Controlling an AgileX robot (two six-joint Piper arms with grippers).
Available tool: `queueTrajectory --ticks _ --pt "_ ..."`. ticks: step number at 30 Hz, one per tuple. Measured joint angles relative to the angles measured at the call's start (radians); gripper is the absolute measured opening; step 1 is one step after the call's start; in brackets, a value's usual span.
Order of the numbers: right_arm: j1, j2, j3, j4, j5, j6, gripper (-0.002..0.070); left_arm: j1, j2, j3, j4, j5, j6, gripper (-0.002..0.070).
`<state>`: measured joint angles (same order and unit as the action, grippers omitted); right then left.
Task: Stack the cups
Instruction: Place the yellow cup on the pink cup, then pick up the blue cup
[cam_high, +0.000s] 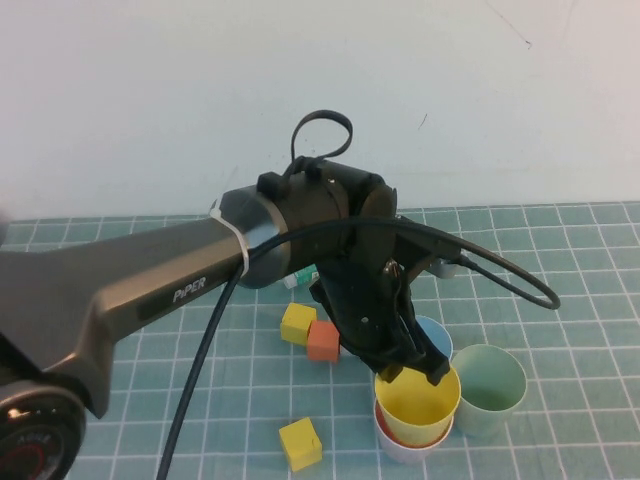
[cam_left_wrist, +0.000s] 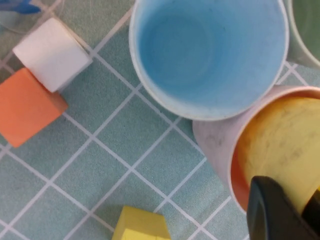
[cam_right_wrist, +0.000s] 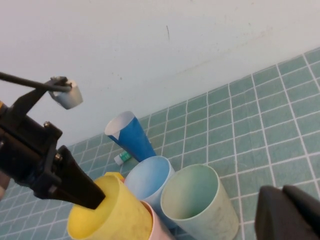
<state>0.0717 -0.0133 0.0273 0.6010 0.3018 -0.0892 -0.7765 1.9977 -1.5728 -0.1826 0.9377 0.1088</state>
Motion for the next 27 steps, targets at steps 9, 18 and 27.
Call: queueTrajectory --ticks 9,18,27 --pt "0.0 0.002 -0.064 -0.004 0.088 -0.094 0.0002 0.0 0.007 0.0 0.009 -0.004 -0.009 0.0271" --pt "0.0 0.362 -0.406 -0.271 0.335 -0.194 0.0012 0.0 -0.189 0.024 0.13 -0.009 -0.016 0.0046" --pt "0.0 0.841 -0.81 -0.353 0.621 -0.383 0.0013 0.0 -0.613 0.316 0.164 -0.131 -0.092 0.0002"
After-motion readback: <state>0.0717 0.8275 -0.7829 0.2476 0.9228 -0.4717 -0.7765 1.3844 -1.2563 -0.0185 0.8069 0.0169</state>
